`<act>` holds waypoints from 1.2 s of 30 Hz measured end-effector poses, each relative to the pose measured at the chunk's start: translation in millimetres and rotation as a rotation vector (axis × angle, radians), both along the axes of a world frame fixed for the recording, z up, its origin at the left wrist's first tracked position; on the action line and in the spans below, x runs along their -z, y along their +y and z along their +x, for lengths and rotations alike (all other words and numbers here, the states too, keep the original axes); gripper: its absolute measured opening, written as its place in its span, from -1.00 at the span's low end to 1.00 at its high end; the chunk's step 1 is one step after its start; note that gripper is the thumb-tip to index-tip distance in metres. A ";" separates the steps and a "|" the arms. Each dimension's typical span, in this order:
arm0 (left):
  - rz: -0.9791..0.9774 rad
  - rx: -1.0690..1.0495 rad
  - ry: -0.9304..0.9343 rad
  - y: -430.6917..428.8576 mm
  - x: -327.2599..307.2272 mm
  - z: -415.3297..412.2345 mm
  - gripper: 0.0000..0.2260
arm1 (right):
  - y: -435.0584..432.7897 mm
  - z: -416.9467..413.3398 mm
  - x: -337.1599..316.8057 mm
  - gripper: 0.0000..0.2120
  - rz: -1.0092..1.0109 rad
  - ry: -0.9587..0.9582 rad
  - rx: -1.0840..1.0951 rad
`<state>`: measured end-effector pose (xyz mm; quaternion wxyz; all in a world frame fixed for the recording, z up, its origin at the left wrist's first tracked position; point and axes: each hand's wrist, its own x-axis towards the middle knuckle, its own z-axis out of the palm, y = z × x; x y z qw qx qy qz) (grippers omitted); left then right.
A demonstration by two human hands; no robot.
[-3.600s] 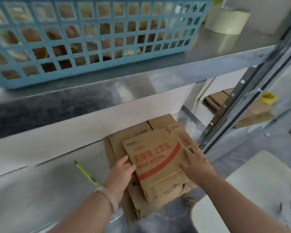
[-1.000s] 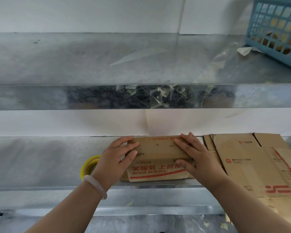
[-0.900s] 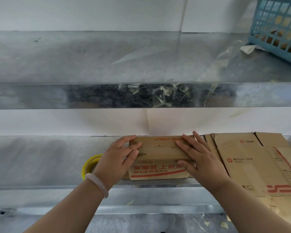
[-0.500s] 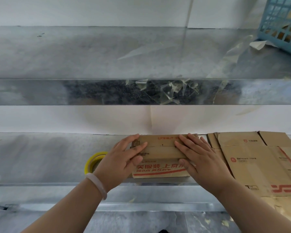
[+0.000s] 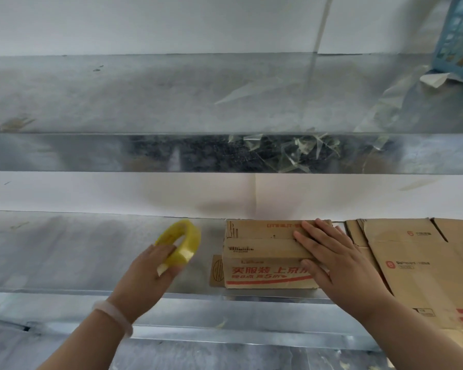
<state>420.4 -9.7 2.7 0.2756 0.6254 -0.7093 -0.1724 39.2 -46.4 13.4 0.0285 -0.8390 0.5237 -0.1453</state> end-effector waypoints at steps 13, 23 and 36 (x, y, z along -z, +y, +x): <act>0.355 0.334 0.175 -61.0 -125.7 -142.7 -0.89 | -0.9 0.2 -16.2 -0.43 0.122 0.022 -0.013; 0.360 0.376 0.044 -64.4 -134.2 -157.6 -0.96 | -8.7 30.1 -74.9 -0.73 0.465 -0.735 0.369; 0.394 0.309 0.010 -64.5 -131.0 -160.8 -0.83 | -14.2 14.7 -102.7 -0.79 0.542 -0.926 0.368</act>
